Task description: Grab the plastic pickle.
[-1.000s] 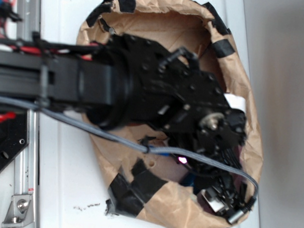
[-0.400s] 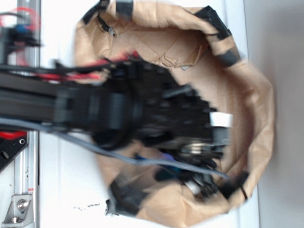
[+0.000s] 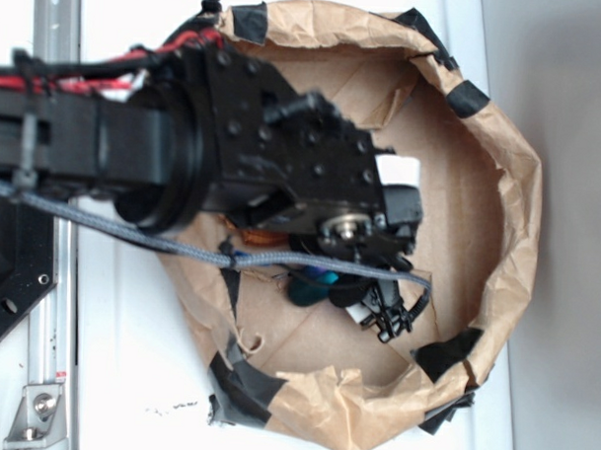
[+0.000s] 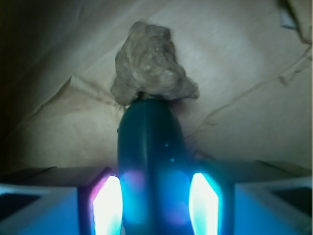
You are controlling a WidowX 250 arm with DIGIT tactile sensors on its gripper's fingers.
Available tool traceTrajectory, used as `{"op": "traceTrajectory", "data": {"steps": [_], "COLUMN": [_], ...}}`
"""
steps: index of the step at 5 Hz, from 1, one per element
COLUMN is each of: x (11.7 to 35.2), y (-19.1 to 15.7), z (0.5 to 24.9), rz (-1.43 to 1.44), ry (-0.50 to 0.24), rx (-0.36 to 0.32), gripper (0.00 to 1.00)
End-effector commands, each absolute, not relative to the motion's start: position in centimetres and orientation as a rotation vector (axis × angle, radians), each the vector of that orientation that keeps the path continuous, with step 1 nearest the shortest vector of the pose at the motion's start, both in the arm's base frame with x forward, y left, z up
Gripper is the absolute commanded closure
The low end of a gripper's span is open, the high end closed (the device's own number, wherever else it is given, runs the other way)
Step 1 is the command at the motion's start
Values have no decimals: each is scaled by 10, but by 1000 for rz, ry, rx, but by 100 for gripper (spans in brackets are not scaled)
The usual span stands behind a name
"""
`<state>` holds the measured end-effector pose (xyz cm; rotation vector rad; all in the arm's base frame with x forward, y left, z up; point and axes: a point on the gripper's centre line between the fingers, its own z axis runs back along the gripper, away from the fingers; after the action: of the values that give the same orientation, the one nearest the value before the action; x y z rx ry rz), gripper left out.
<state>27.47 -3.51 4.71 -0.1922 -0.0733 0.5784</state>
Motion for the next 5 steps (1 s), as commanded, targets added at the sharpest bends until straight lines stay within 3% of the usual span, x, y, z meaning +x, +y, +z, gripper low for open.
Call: {"op": "traceTrajectory", "data": {"steps": [1,2,3,4,5], "x": [273,264,260,273,276], "y": [-24,-11,2,-4,-5], "z": [94,134,161,165,165], "rz": [551,339,436,313,265], "ry": [-159,1,-52,-135,-182], "rx": [-212,-81,-66,108,48], "gripper": [100,100,68,100,100]}}
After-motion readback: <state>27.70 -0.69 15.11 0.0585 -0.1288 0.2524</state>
